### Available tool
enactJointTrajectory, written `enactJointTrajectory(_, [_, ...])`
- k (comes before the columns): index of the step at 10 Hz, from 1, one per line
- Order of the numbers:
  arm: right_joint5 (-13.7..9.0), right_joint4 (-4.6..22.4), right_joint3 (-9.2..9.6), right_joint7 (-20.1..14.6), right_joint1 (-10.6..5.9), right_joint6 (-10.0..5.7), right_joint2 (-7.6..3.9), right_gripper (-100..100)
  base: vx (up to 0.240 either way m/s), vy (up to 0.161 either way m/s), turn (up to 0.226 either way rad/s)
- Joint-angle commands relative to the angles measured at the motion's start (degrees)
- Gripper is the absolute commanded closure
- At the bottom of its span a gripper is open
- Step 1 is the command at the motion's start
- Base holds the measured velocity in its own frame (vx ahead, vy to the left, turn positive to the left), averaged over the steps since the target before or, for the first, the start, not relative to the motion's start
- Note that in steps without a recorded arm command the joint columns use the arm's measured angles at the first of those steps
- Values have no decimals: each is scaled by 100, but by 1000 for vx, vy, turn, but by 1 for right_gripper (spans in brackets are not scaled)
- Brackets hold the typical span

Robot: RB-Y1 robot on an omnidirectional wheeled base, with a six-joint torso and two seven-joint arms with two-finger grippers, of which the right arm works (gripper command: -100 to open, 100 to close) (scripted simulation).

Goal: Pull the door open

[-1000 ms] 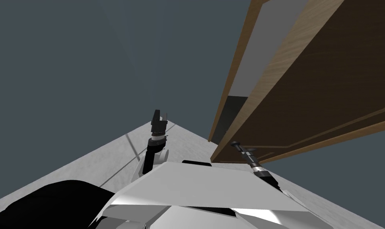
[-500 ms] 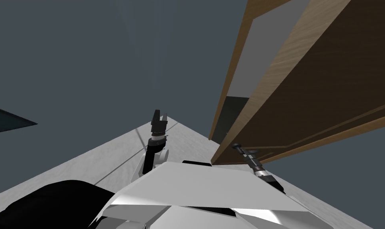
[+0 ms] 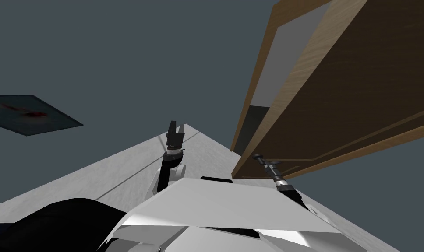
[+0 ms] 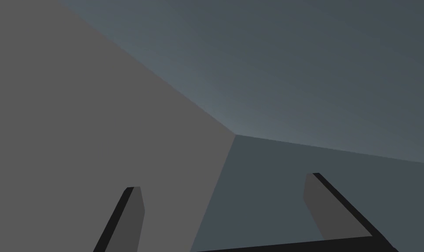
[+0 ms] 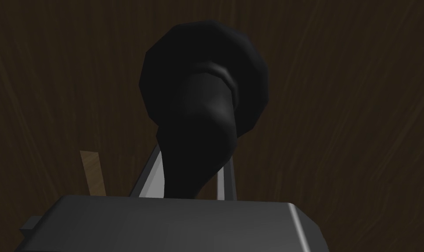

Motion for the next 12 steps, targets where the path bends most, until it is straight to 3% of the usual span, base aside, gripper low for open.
enactJointTrajectory(1, [-44,35,39,92,-151,174,72,100,-207,-69,141])
enactJointTrajectory(4, [-148,181,88,246,-517,442,199,100,-211,-97,173])
enactJointTrajectory(5, [-148,181,88,246,-517,442,199,100,-126,-70,90])
enactJointTrajectory(10, [-324,427,171,507,-1135,894,414,100,-186,-86,161])
enactJointTrajectory(12, [-372,493,193,577,-1301,1015,472,100,-202,-69,111])
